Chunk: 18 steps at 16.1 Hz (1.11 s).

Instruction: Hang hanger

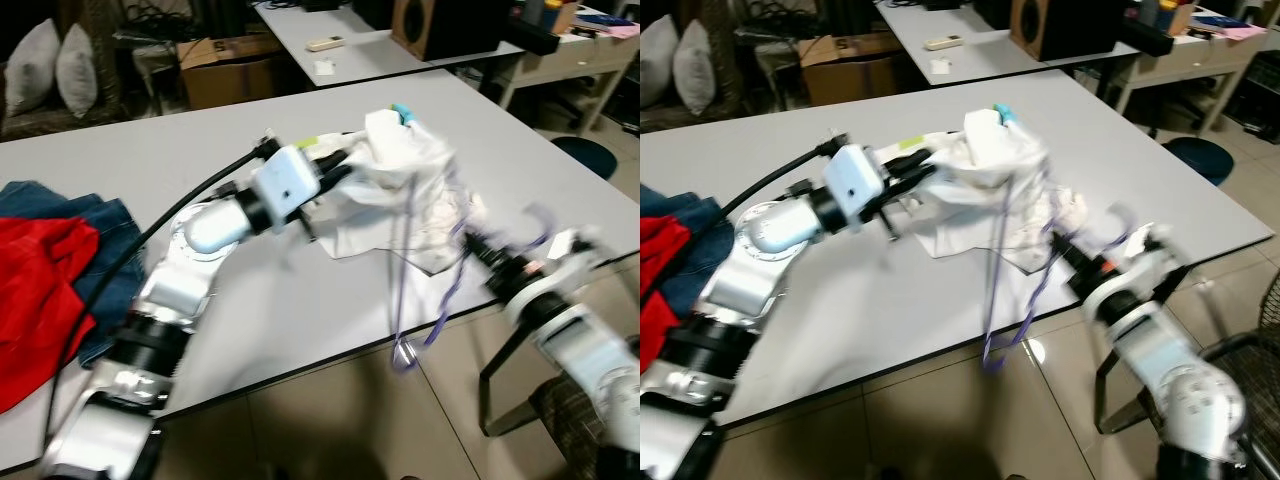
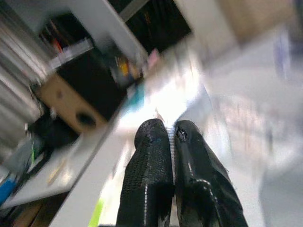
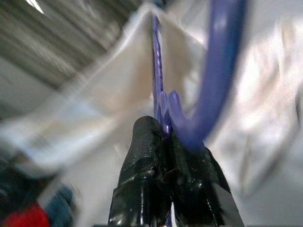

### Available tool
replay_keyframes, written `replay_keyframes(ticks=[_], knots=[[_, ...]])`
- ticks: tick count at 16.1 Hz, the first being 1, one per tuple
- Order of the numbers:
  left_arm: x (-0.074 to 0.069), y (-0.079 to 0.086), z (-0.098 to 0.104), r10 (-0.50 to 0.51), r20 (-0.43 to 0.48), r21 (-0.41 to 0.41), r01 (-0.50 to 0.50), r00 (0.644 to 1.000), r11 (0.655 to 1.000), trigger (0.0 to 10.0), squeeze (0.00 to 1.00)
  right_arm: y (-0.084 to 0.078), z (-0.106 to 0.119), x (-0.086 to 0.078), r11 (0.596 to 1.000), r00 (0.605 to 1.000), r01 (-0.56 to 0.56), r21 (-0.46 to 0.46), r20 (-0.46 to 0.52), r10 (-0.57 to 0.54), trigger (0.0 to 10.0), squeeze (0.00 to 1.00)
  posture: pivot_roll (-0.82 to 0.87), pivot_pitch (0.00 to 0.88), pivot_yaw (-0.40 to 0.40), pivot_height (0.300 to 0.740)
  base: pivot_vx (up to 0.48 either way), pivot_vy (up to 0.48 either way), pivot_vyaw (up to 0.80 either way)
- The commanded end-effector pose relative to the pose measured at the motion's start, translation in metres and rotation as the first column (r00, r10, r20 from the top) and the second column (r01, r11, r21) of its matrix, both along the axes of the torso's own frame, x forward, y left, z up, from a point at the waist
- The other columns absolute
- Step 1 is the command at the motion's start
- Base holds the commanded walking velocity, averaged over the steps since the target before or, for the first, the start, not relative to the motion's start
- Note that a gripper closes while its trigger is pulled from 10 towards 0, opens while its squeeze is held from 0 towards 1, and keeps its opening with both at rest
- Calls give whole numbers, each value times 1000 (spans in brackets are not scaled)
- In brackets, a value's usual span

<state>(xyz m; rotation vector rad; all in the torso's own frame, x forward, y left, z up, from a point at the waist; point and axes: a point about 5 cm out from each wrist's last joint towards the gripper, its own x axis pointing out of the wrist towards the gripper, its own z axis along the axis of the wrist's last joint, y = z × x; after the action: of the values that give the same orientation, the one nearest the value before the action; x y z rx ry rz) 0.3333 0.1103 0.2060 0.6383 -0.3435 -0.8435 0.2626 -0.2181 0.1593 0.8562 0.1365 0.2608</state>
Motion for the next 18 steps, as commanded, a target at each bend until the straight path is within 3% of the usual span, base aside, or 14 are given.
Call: replay_keyframes(ticks=[1,2,5,8,9,10,18], knots=[[2,14,-13,61,-33,73,-58,998,996,0,0,-7,21,1,999,993,23,39,111,-27,10000,0,-60,0,34,740,0,0,0],[6,26,-14,126,-26,83,-123,992,989,0,0,-11,30,2,998,988,23,50,154,-31,10000,0,-62,0,34,740,0,0,0],[22,51,10,279,21,-14,-278,960,960,0,0,-22,38,12,995,983,71,75,163,-83,10000,0,-59,0,26,740,0,0,0],[40,58,69,322,120,-251,-285,939,925,0,0,-18,62,32,997,971,27,68,235,-42,10000,0,-57,0,16,740,0,0,0],[41,58,84,326,158,-294,-271,932,917,0,0,-19,70,35,998,963,30,57,266,-44,10000,0,-56,0,15,740,0,0,0],[41,59,111,332,229,-370,-234,915,899,0,0,-23,87,38,997,937,48,63,344,-67,10000,0,-54,0,16,740,0,0,0],[41,59,111,332,229,-370,-234,915,899,0,0,-23,87,38,997,937,48,63,344,-67,10000,0,-54,0,16,740,0,0,0]])
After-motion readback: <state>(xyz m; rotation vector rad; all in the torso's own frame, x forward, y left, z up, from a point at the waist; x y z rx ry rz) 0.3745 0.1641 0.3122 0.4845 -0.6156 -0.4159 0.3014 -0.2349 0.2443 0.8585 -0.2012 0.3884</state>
